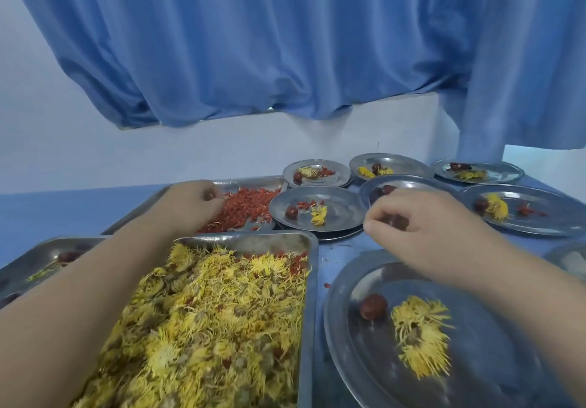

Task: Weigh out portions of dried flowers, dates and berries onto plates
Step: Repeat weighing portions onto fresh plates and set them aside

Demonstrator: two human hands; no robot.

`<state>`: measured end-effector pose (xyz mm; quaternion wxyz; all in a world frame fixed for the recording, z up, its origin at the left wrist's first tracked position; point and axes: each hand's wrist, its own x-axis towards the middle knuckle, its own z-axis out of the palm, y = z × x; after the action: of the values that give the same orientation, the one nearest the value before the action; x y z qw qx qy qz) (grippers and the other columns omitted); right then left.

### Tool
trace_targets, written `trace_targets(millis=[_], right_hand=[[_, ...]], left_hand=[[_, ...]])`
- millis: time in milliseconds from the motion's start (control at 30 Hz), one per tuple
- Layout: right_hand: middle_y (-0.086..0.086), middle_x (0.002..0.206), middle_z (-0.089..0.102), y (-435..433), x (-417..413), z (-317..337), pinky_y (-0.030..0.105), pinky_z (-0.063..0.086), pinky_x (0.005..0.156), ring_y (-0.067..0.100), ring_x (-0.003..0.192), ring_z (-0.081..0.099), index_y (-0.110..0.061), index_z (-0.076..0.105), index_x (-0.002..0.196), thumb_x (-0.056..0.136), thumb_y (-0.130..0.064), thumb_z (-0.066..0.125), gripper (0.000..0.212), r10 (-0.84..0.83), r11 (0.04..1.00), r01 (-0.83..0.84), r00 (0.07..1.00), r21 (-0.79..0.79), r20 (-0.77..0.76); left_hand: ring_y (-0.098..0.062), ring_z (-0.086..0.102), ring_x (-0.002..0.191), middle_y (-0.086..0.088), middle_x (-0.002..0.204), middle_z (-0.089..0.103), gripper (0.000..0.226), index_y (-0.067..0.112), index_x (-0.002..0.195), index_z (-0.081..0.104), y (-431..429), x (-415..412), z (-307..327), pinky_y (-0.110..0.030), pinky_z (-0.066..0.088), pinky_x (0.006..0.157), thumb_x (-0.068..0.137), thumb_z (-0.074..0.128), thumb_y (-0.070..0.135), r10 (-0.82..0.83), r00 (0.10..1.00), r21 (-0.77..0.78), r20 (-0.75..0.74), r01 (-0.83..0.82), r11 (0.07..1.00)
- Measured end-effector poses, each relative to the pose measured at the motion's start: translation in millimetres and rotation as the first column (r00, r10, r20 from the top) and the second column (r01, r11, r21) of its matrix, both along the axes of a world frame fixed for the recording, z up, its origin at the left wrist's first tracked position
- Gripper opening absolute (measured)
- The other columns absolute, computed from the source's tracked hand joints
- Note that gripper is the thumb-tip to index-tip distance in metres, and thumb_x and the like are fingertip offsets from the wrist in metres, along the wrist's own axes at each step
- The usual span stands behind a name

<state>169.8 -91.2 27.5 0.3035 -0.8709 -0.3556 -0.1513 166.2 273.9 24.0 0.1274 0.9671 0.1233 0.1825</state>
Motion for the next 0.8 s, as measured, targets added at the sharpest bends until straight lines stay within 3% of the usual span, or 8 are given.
trace_targets(millis=[133, 267, 433, 533, 633, 800], right_hand=[[-0.024, 0.079, 0.063, -13.7, 9.8, 0.7, 0.023, 0.044, 0.058, -0.003, 0.075, 0.056, -0.033, 0.065, 0.071, 0.081, -0.044, 0.051, 0.020, -0.030, 0.999, 0.031, 0.999, -0.026, 0.025], [-0.023, 0.076, 0.063, -20.3, 16.7, -0.8, 0.023, 0.042, 0.056, -0.002, 0.075, 0.057, -0.033, 0.065, 0.075, 0.080, -0.044, 0.054, 0.016, -0.052, 0.998, 0.054, 0.996, -0.021, 0.068], [-0.020, 0.078, 0.063, -21.5, 21.4, -5.2, 0.022, 0.043, 0.060, 0.002, 0.076, 0.058, -0.037, 0.063, 0.075, 0.080, -0.044, 0.054, 0.012, -0.050, 0.998, 0.052, 0.995, -0.025, 0.081], [-0.019, 0.078, 0.062, -20.8, 22.4, -5.5, 0.019, 0.042, 0.068, 0.002, 0.075, 0.058, -0.036, 0.062, 0.072, 0.081, -0.045, 0.053, 0.016, -0.030, 0.999, 0.033, 0.996, -0.029, 0.088], [-0.018, 0.077, 0.062, -18.6, 21.7, -5.7, 0.019, 0.041, 0.068, 0.003, 0.076, 0.057, -0.034, 0.061, 0.067, 0.083, -0.046, 0.053, 0.022, -0.015, 0.998, 0.020, 0.995, -0.051, 0.104], [-0.018, 0.078, 0.061, -15.9, 18.9, -6.7, 0.024, 0.043, 0.064, 0.004, 0.076, 0.057, -0.035, 0.060, 0.067, 0.081, -0.047, 0.050, 0.021, 0.010, 0.997, -0.004, 0.997, -0.075, 0.075]], left_hand=[[-0.010, 0.056, 0.073, -0.001, 0.083, 0.067, 0.018, 0.017, 0.085, 0.067, 23.0, 32.9, -12.1, -0.025, 0.038, 0.061, 0.093, 0.057, 0.029, 0.029, 0.995, -0.022, -0.092, -0.031, 0.999], [-0.023, 0.055, 0.066, -0.008, 0.073, 0.062, 0.026, 0.008, 0.074, 0.062, 31.7, 60.7, -25.5, -0.032, 0.043, 0.064, 0.094, 0.054, 0.022, 0.098, 0.972, 0.022, -0.213, -0.096, 0.995], [-0.016, 0.059, 0.069, -0.005, 0.088, 0.070, 0.019, 0.007, 0.089, 0.073, 37.4, 79.0, -40.0, -0.024, 0.043, 0.058, 0.092, 0.059, 0.018, 0.146, 0.917, -0.020, -0.371, -0.165, 0.986], [-0.018, 0.063, 0.078, -0.008, 0.095, 0.072, 0.020, 0.009, 0.092, 0.075, 33.3, 84.2, -42.6, -0.030, 0.048, 0.069, 0.090, 0.065, 0.026, 0.182, 0.895, 0.027, -0.408, -0.187, 0.982], [-0.019, 0.061, 0.069, -0.008, 0.087, 0.072, 0.025, 0.009, 0.089, 0.076, 30.8, 84.9, -39.5, -0.031, 0.050, 0.065, 0.086, 0.070, 0.033, 0.192, 0.863, 0.021, -0.467, -0.206, 0.978], [-0.020, 0.062, 0.073, -0.004, 0.083, 0.067, 0.030, 0.015, 0.080, 0.069, 35.3, 81.6, -32.9, -0.031, 0.044, 0.060, 0.083, 0.071, 0.045, 0.248, 0.782, 0.106, -0.572, -0.229, 0.968]])
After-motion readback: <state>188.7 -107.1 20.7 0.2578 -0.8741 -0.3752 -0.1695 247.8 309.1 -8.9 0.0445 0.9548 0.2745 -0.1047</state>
